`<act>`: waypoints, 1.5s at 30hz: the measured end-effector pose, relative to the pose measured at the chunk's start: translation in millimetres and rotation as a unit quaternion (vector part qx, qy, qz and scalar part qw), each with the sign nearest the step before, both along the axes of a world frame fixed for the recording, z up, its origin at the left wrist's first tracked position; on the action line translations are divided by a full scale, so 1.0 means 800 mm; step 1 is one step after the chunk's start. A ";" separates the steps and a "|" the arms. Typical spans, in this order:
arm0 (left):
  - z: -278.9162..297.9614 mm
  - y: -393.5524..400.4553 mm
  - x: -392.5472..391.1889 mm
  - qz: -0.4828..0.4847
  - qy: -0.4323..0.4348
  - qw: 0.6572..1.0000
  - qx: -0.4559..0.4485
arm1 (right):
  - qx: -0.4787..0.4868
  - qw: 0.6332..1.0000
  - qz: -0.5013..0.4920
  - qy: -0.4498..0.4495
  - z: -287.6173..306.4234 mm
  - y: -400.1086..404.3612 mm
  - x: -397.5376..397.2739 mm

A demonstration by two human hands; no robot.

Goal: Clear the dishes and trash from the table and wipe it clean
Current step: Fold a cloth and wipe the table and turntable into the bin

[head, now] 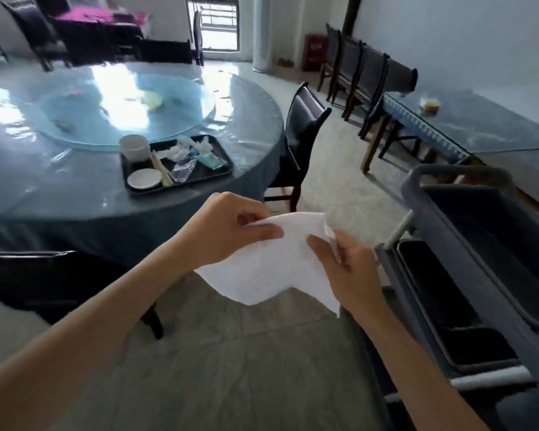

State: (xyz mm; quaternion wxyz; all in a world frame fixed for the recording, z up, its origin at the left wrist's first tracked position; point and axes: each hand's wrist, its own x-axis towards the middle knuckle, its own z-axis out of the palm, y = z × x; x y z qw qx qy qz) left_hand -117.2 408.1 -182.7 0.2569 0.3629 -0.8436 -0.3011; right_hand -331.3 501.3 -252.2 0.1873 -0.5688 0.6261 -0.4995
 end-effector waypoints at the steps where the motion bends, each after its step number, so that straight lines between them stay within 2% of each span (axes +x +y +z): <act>1: -0.005 0.002 0.038 0.015 0.002 1.000 0.010 | 0.010 0.999 0.034 -0.002 0.003 -0.011 0.027; 8: -0.046 0.014 0.245 0.134 0.046 0.987 0.076 | 0.074 0.969 0.232 -0.029 0.005 -0.080 0.194; 17: -0.086 -0.004 0.470 0.326 0.116 0.933 0.095 | 0.136 0.889 0.438 0.011 -0.017 -0.211 0.423; 21: -0.088 -0.037 0.560 0.442 0.110 0.887 0.077 | 0.151 0.859 0.489 -0.007 -0.020 -0.277 0.535; 26: -0.104 -0.084 0.643 0.589 -0.009 0.807 -0.036 | 0.183 0.806 0.554 -0.096 -0.030 -0.339 0.664; 28: -0.111 -0.102 0.665 0.631 -0.023 0.774 -0.051 | 0.189 0.792 0.570 -0.113 -0.033 -0.360 0.714; 33: -0.109 -0.123 0.699 0.657 0.044 0.751 -0.043 | 0.220 0.780 0.560 -0.174 -0.031 -0.396 0.822; 38: -0.108 -0.150 0.765 0.642 0.224 0.731 0.054 | 0.227 0.789 0.542 -0.179 -0.031 -0.426 0.922; 45: -0.123 -0.200 0.923 0.563 0.333 0.744 0.138 | 0.208 0.826 0.486 -0.197 -0.038 -0.453 1.088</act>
